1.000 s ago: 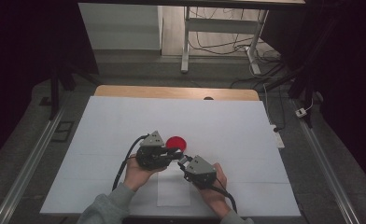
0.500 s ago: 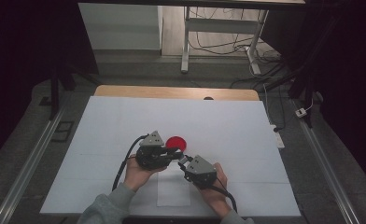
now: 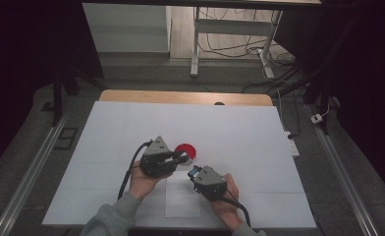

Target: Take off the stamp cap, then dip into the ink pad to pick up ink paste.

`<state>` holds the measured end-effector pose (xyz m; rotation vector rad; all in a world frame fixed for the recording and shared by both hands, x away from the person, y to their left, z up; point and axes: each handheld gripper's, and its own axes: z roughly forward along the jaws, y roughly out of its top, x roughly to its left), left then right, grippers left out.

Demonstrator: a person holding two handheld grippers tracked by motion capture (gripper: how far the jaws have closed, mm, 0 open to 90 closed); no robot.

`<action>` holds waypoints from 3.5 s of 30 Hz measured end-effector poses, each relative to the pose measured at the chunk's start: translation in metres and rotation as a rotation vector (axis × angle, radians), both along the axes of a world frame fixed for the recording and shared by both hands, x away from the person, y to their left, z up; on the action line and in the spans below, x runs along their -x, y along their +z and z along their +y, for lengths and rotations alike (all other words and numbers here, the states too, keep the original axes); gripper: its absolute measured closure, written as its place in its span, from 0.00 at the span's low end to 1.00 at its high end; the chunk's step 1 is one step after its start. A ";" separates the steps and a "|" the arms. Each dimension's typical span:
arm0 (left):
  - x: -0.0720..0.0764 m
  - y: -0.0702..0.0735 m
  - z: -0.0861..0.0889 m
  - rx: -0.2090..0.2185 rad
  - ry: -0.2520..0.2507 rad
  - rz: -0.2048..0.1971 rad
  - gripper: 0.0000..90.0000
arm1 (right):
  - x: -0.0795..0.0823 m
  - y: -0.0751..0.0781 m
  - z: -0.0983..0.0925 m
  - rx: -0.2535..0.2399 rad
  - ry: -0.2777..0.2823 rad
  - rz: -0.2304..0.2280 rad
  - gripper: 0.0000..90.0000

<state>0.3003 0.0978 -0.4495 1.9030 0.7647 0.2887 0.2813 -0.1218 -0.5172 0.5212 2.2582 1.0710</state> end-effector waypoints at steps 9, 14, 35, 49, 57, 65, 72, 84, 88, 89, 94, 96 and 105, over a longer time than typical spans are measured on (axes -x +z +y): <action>-0.002 -0.001 0.007 0.032 -0.042 0.047 0.85 | -0.004 0.004 -0.007 -0.059 0.006 0.016 0.73; -0.002 -0.001 0.009 0.036 -0.048 0.059 0.85 | -0.006 0.005 -0.012 -0.080 0.002 0.027 0.73; -0.002 -0.003 0.007 0.022 -0.063 0.069 0.85 | -0.008 0.010 -0.058 -0.141 -0.070 0.051 0.73; -0.002 -0.003 0.005 0.013 -0.069 0.076 0.85 | -0.001 0.013 -0.095 -0.173 -0.112 0.066 0.73; -0.002 -0.003 0.005 0.012 -0.071 0.079 0.85 | 0.007 0.015 -0.125 -0.174 -0.158 0.061 0.73; -0.002 -0.004 0.004 0.001 -0.070 0.082 0.85 | 0.018 0.017 -0.160 -0.179 -0.210 0.054 0.72; -0.003 -0.004 0.005 0.001 -0.067 0.083 0.85 | 0.018 0.018 -0.169 -0.185 -0.229 0.047 0.72; -0.003 -0.004 0.008 -0.017 -0.050 0.062 0.85 | 0.015 0.015 -0.162 -0.155 -0.205 0.050 0.72; -0.004 -0.004 0.009 -0.021 -0.050 0.061 0.85 | 0.015 0.015 -0.162 -0.160 -0.211 0.049 0.72; -0.005 -0.004 0.009 -0.021 -0.049 0.061 0.85 | 0.015 0.015 -0.163 -0.162 -0.210 0.050 0.72; -0.006 -0.004 0.012 -0.019 -0.039 0.061 0.85 | 0.014 0.017 -0.166 -0.172 -0.221 0.045 0.72; -0.006 -0.003 0.012 -0.017 -0.039 0.059 0.85 | 0.014 0.017 -0.167 -0.173 -0.224 0.044 0.72; -0.010 -0.004 0.012 -0.028 -0.033 0.056 0.85 | 0.013 0.016 -0.166 -0.169 -0.223 0.046 0.72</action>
